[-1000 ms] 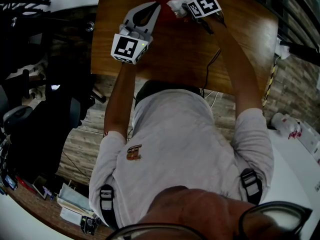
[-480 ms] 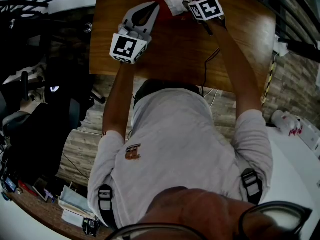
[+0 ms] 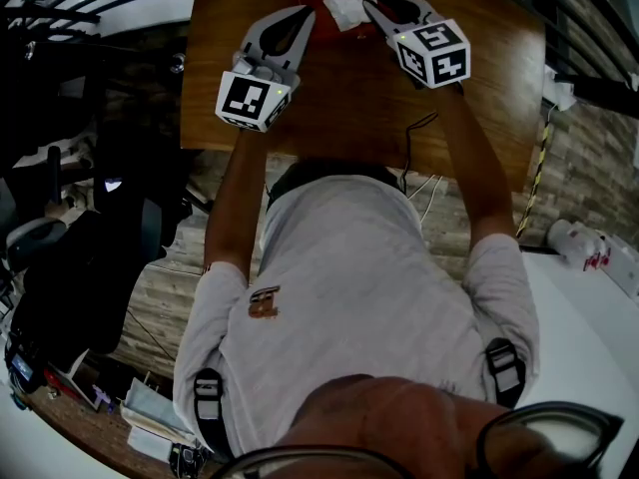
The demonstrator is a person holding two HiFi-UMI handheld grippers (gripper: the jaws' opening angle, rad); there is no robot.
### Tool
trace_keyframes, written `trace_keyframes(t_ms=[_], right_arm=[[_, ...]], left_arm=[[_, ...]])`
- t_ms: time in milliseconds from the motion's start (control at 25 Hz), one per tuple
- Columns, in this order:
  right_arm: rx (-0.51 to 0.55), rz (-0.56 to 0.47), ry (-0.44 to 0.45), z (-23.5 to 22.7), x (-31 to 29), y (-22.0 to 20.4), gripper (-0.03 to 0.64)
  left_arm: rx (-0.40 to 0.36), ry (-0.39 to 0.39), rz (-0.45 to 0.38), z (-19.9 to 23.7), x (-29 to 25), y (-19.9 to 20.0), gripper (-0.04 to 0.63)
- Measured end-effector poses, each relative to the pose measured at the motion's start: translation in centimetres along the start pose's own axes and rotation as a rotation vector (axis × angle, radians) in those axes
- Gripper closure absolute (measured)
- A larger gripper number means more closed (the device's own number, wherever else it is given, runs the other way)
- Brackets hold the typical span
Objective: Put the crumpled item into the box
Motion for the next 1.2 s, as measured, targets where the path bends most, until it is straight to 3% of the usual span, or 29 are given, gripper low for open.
trace_keyframes(t_ms=[400,760,960,1200], right_arm=[[0.074,-0.363,0.042,6.3,8.2,1.9,0.568],[0.164,-0.510,0.060,10.9,12.9,1.6,0.578],[0.176,-0.666,0.062,12.5,15.6,2.3,0.583],[0.142,-0.696,0.061,13.5,17.1,1.3,0.584]], left_arm=[[-0.016,-0.055,-0.046,-4.1,2.0,4.4,0.575],[0.000,-0.113,-0.080,-7.9,3.5,6.2,0.575],[-0.002,-0.130,-0.108,-9.7,4.5,7.3,0.575],[-0.028,-0.129,-0.117,-11.3,5.6,7.6,0.575]])
Point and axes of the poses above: the fingertips, and each gripper's own axes: x backward along the fingers, z to its left, y out of its top, the point moved 7 cm from there along x, backward along the fingers, and after that the axes turned 11 degrees about z, right-handed, at the moved point
